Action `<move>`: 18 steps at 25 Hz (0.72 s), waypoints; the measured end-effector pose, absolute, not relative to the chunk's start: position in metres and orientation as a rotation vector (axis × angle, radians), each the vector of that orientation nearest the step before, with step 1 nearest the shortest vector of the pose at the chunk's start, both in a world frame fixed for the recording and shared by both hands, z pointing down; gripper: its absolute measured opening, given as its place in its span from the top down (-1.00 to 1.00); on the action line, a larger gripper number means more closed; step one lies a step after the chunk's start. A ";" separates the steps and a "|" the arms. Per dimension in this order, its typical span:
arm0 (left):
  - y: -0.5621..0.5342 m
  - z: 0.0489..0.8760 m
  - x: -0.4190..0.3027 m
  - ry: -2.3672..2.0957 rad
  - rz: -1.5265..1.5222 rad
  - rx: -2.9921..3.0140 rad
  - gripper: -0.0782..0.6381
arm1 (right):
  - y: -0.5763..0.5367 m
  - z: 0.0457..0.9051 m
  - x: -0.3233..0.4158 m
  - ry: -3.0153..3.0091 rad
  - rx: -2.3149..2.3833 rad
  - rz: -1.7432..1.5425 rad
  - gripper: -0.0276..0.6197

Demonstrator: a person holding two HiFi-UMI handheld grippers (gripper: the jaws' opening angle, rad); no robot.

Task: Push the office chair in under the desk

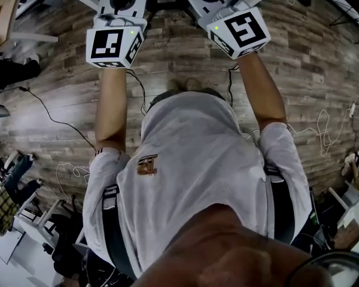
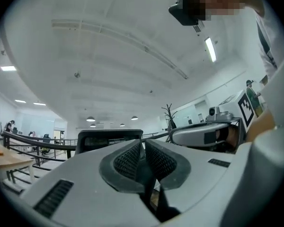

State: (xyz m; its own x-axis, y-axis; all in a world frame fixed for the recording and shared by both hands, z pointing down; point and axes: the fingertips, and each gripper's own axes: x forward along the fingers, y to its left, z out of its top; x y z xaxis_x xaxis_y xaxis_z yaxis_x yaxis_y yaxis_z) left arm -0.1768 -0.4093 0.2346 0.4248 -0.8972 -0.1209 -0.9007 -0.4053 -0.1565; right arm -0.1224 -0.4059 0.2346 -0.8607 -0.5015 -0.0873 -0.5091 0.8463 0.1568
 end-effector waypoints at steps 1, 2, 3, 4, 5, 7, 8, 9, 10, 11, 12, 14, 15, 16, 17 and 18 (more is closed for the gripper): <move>-0.406 0.235 -0.174 1.588 0.039 -2.484 0.66 | -0.403 0.235 -0.121 2.965 -0.792 0.228 0.77; -0.403 0.236 -0.171 1.591 0.050 -2.489 0.67 | -0.400 0.236 -0.120 2.955 -0.770 0.193 0.78; -0.399 0.237 -0.169 1.595 0.063 -2.495 0.68 | -0.397 0.237 -0.118 2.949 -0.752 0.168 0.78; -0.396 0.238 -0.167 1.601 0.078 -2.501 0.70 | -0.394 0.238 -0.117 2.946 -0.737 0.152 0.79; -0.393 0.239 -0.165 1.606 0.091 -2.506 0.70 | -0.391 0.240 -0.117 2.944 -0.726 0.141 0.80; -0.389 0.240 -0.162 1.611 0.107 -2.513 0.72 | -0.386 0.244 -0.115 2.938 -0.711 0.122 0.80; -0.387 0.241 -0.161 1.611 0.113 -2.517 0.73 | -0.384 0.246 -0.115 2.935 -0.705 0.111 0.80; -0.385 0.242 -0.160 1.612 0.118 -2.522 0.73 | -0.382 0.248 -0.115 2.932 -0.699 0.098 0.80; -0.384 0.243 -0.159 1.612 0.122 -2.527 0.73 | -0.381 0.250 -0.115 2.930 -0.694 0.086 0.81; -0.383 0.243 -0.158 1.611 0.123 -2.531 0.73 | -0.380 0.252 -0.115 2.930 -0.689 0.076 0.81; -0.382 0.243 -0.156 1.610 0.123 -2.534 0.73 | -0.378 0.253 -0.115 2.932 -0.684 0.069 0.81; -0.382 0.245 -0.152 1.605 0.120 -2.539 0.73 | -0.377 0.256 -0.114 2.938 -0.676 0.063 0.81; -0.381 0.246 -0.150 1.602 0.117 -2.542 0.73 | -0.376 0.257 -0.113 2.941 -0.673 0.062 0.81; -0.381 0.247 -0.148 1.600 0.112 -2.544 0.73 | -0.376 0.258 -0.113 2.943 -0.670 0.061 0.81; -0.380 0.248 -0.147 1.597 0.107 -2.546 0.73 | -0.375 0.259 -0.112 2.945 -0.666 0.060 0.81; -0.379 0.249 -0.146 1.595 0.103 -2.549 0.73 | -0.374 0.260 -0.112 2.945 -0.664 0.059 0.81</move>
